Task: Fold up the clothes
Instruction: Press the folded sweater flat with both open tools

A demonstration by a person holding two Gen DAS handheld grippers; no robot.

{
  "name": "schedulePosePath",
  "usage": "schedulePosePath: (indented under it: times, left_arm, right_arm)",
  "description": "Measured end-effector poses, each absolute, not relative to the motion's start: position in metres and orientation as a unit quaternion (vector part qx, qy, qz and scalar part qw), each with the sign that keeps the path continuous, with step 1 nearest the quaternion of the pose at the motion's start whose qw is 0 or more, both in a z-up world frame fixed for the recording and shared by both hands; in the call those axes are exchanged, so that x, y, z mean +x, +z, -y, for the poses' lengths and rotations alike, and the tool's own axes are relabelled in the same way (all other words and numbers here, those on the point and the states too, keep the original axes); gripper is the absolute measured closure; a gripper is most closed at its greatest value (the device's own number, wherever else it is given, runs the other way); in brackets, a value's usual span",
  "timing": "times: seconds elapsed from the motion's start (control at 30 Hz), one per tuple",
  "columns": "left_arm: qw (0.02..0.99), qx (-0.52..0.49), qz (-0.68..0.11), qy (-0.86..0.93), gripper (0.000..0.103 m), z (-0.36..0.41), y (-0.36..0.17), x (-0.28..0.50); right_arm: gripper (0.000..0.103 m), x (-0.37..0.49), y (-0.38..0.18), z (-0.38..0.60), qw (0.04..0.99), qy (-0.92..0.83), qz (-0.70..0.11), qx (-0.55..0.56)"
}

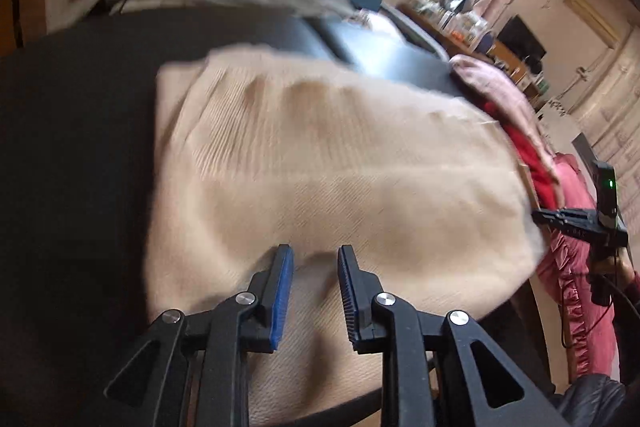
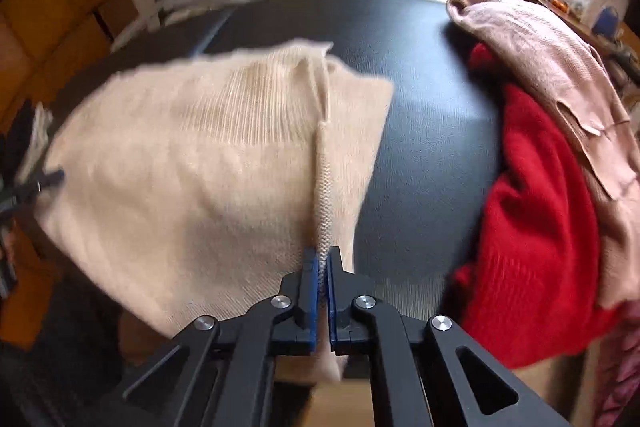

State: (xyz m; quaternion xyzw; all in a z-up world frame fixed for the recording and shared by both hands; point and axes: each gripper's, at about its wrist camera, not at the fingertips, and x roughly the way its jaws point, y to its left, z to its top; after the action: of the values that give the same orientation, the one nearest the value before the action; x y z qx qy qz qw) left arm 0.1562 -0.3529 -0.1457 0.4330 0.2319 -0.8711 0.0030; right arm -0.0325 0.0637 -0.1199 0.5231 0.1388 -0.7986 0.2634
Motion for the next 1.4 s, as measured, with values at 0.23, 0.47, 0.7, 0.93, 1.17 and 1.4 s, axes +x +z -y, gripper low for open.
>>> schedulePosePath:
  times: [0.23,0.47,0.7,0.93,1.17,1.4]
  left_arm:
    - [0.027,0.428,-0.211,-0.878,0.08,0.355,-0.148,0.163]
    - [0.027,0.403,-0.185,-0.896,0.077,0.361,-0.122,0.14]
    - [0.035,0.405,-0.185,-0.895,0.076,0.368,-0.126,0.109]
    - [0.049,0.413,-0.193,-0.889,0.076,0.378,-0.139,0.081]
    - [0.071,0.394,-0.221,-0.889,0.076,0.384,-0.159,0.089]
    - [0.072,0.369,-0.256,-0.891,0.076,0.391,-0.164,0.097]
  right_arm:
    - [0.101,-0.021,-0.135,-0.078,0.227,-0.815,-0.136,0.516]
    - [0.081,-0.015,-0.117,-0.075,0.207,-0.831,-0.159,0.492]
    - [0.029,-0.016,-0.068,-0.021,0.234,-0.868,-0.175,0.401]
    - [0.029,-0.039,-0.085,0.055,0.288,-0.856,-0.169,0.395]
    - [0.024,-0.07,-0.142,0.019,0.268,-0.851,-0.081,0.443]
    - [0.018,-0.068,-0.143,0.024,0.27,-0.856,-0.092,0.43]
